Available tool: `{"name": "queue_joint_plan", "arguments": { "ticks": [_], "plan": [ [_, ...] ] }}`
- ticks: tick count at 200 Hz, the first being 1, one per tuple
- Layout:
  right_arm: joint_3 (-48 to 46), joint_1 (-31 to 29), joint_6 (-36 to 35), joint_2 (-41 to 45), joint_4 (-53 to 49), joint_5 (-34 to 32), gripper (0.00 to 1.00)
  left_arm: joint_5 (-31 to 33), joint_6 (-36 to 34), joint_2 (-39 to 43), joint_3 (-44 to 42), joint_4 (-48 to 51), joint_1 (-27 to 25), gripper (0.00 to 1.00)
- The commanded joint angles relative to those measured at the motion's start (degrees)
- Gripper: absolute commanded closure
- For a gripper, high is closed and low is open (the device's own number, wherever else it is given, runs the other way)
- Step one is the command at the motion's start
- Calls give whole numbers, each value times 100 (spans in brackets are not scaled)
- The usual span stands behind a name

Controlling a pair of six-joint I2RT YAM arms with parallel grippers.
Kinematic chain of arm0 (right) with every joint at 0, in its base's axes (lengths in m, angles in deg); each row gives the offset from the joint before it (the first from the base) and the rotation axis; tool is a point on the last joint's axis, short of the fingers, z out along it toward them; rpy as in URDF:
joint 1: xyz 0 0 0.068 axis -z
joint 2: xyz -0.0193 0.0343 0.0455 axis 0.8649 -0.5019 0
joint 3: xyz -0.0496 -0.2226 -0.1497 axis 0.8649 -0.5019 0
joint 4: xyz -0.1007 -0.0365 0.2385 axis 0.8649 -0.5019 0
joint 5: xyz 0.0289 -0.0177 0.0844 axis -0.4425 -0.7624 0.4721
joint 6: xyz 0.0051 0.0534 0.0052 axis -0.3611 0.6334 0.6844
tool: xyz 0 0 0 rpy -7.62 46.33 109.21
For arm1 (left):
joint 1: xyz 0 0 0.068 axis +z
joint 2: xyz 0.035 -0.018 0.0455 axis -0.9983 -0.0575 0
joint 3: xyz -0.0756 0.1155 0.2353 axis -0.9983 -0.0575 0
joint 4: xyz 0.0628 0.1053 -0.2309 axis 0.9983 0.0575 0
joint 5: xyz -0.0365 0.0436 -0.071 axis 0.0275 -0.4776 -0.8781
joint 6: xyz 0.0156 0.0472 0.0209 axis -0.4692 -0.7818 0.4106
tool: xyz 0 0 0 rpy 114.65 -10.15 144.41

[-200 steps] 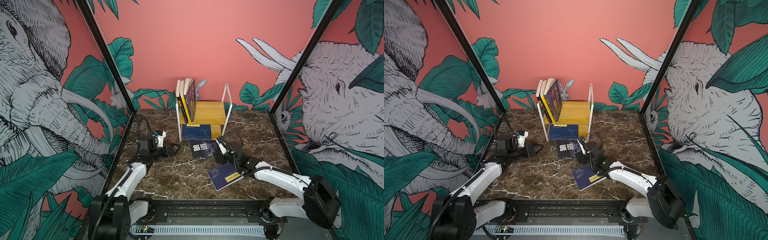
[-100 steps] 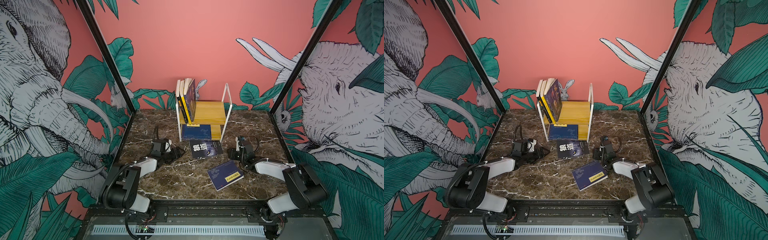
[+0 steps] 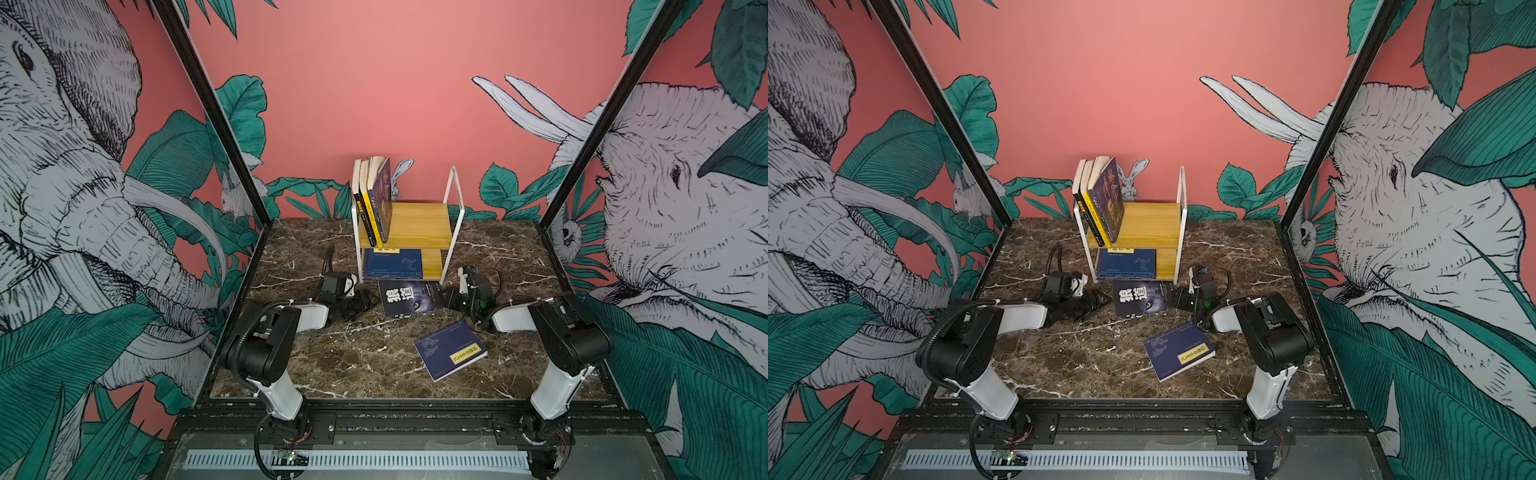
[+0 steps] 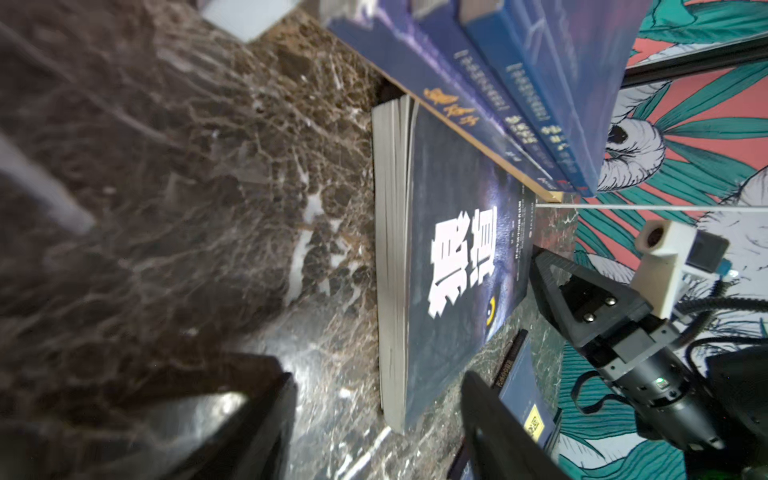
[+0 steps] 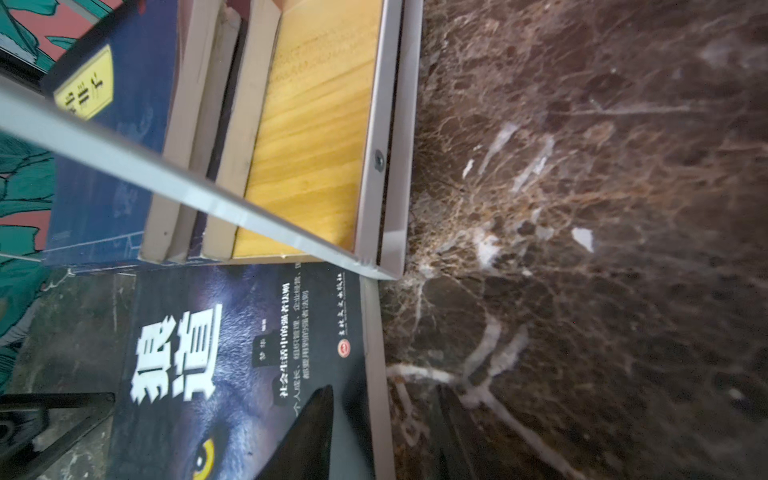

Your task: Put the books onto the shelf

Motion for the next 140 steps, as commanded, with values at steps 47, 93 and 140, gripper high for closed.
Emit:
{"name": "queue_joint_plan", "arguments": {
  "ticks": [47, 93, 140],
  "plan": [
    [-391, -545, 277, -103, 854, 108, 66, -170, 31, -529, 431, 284, -182, 52],
    [-533, -1099, 392, 16, 865, 15, 71, -228, -5, -354, 404, 668, -208, 73],
    [-544, -1806, 164, 730, -104, -543, 71, -251, -225, 576, -276, 1217, -225, 80]
  ]
}}
